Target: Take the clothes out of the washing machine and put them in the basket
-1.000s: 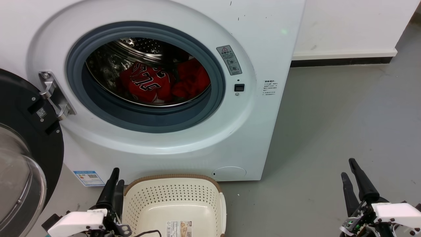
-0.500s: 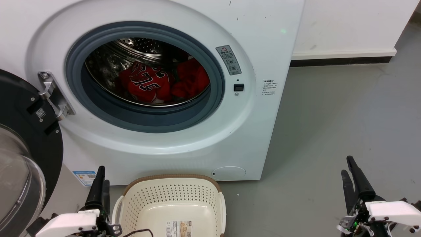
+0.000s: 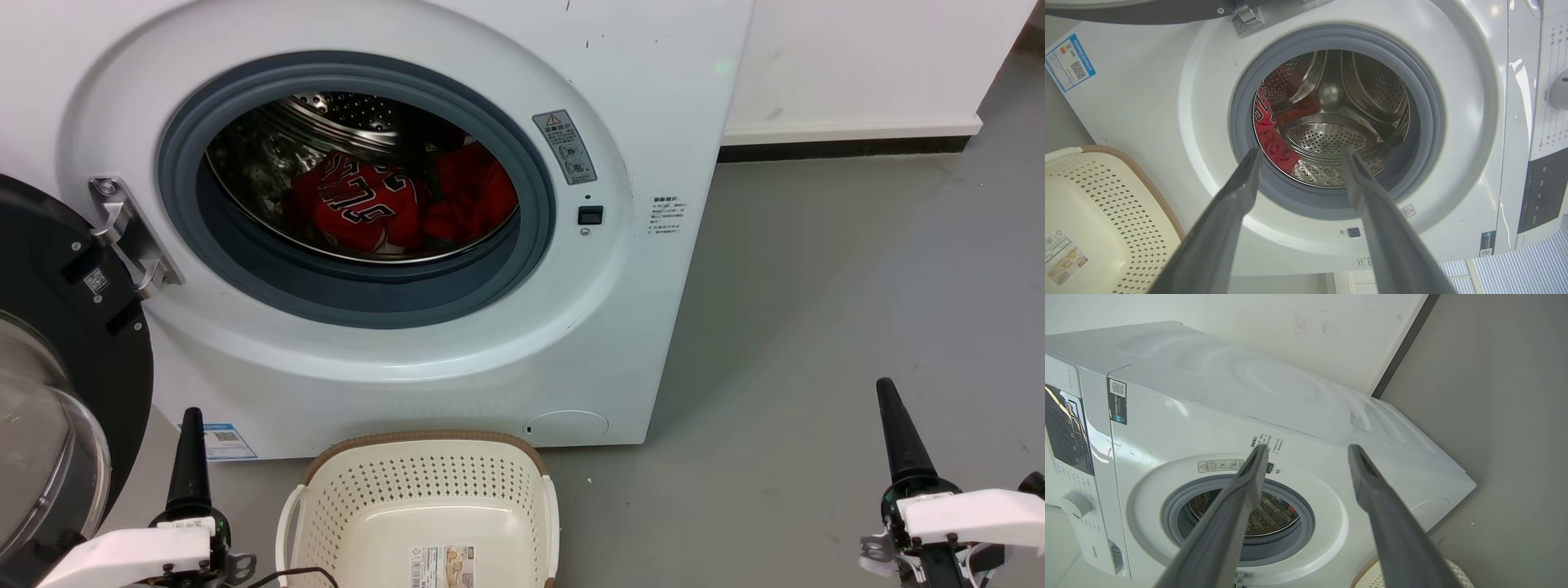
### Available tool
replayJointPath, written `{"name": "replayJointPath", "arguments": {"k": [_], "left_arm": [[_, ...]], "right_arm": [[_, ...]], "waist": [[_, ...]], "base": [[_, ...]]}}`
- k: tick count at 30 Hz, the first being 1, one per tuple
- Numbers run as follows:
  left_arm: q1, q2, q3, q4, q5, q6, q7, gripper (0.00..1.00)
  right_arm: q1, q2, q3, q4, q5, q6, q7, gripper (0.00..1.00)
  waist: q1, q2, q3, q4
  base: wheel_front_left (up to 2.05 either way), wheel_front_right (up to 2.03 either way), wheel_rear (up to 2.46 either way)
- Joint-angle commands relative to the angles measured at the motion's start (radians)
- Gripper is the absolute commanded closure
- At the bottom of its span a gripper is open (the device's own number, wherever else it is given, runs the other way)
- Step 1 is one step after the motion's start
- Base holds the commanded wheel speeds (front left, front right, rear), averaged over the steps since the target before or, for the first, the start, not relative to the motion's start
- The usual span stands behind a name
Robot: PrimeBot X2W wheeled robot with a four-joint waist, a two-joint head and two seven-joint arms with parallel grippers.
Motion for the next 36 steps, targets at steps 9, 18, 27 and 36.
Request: {"name": "replayJointPath", "arguments": {"k": [9,18,27,36], "left_arm": [[-0.001,0.002,-0.006,-0.138,0.233,0.051,-0.04,0.0],[0.02,0.002,-0.072,-0.232,0.413,0.138,-0.066,0.0],[0.041,0.003,-0.124,-0.304,0.535,0.153,-0.093,0.0],[0.063,0.003,-0.147,-0.355,0.692,0.155,-0.118,0.0]], "right_arm": [[-0.025,-0.001,0.006,-0.116,-0.266,0.0,-0.04,0.0],[-0.017,-0.001,0.05,-0.199,-0.504,0.0,-0.066,0.0],[-0.01,-0.001,0.071,-0.232,-0.677,0.0,-0.094,0.0],[-0.003,-0.001,0.087,-0.236,-0.792,0.0,-0.119,0.0]], "waist": [[0.0,-0.0001,0.007,-0.003],[0.0,-0.0001,0.01,-0.007],[0.0,-0.0001,0.013,-0.015],[0.0,-0.0001,0.014,-0.021]], "base": [[0.0,0.0,0.0],[0.0,0.0,0.0],[0.0,0.0,0.0],[0.0,0.0,0.0]]}}
